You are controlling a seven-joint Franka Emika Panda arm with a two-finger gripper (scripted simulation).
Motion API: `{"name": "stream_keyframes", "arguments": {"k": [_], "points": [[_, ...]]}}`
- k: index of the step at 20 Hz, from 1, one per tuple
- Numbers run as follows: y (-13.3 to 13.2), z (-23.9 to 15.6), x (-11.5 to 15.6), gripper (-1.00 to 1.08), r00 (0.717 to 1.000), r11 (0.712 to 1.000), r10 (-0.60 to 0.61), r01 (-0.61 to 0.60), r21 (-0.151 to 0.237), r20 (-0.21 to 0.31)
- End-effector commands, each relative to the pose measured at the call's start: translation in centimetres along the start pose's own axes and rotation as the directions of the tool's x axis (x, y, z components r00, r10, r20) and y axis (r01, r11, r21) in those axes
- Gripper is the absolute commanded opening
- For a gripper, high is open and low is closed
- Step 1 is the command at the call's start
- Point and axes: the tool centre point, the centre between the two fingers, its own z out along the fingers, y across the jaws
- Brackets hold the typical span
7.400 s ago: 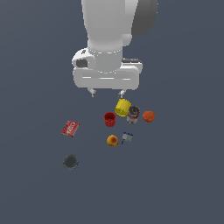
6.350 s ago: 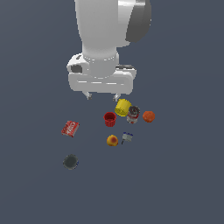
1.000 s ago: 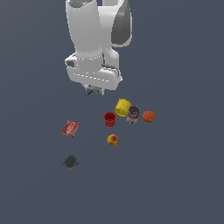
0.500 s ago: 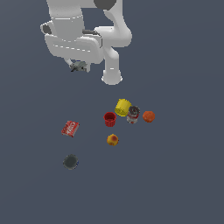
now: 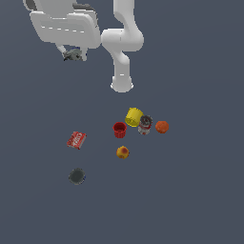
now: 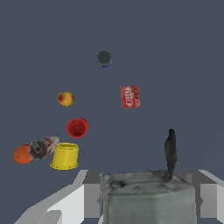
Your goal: Pick up a designated object from a clutter of objects.
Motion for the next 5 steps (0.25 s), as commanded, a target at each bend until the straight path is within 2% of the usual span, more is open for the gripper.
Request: {"name": "stream_keyframes", "arguments": {"k": [1,5], "points": [[0.45,-0.68,-0.02,-1.00,1.000,1.000,-0.001,0.001,0.000,0.001],[0.65,-1.03,0.01,-1.00,1.000,1.000,-0.001,0.001,-0.001,0.000]]}}
